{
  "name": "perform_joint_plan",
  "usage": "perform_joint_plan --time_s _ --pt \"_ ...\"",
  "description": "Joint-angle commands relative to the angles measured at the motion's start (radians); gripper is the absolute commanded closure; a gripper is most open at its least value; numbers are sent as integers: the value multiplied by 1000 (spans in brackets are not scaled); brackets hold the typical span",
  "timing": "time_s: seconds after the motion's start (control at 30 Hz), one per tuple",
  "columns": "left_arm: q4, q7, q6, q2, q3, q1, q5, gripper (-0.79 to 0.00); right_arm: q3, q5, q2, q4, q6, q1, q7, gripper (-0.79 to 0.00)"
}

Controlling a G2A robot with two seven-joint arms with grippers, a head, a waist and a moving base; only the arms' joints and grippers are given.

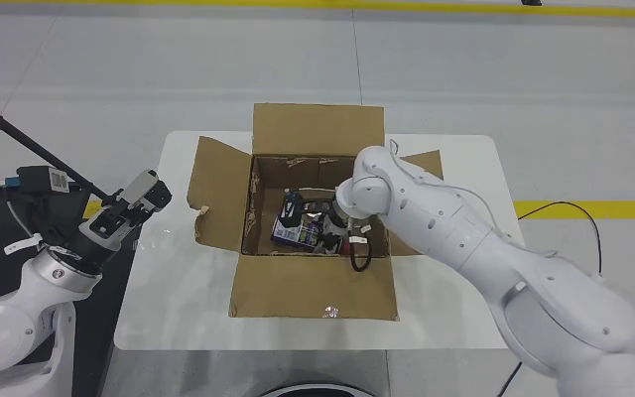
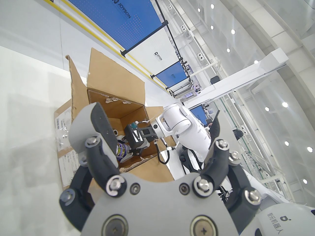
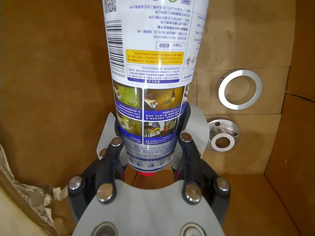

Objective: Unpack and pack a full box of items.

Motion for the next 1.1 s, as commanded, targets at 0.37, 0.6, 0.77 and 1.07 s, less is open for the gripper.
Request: perform_joint_plan --time_s 0.37,0.6,0.77,1.07 --pt "0 0 0 0 0 0 0 -785 0 5 14 -38 25 26 25 -785" --pt "0 0 0 0 0 0 0 -785 18 7 37 -70 50 59 45 -785" --pt "-6 21 1 1 -4 5 26 -785 96 -18 79 -138 174 84 24 -785" --pt "81 -74 20 16 -7 -17 36 -785 361 -63 233 -386 330 -26 -92 -785"
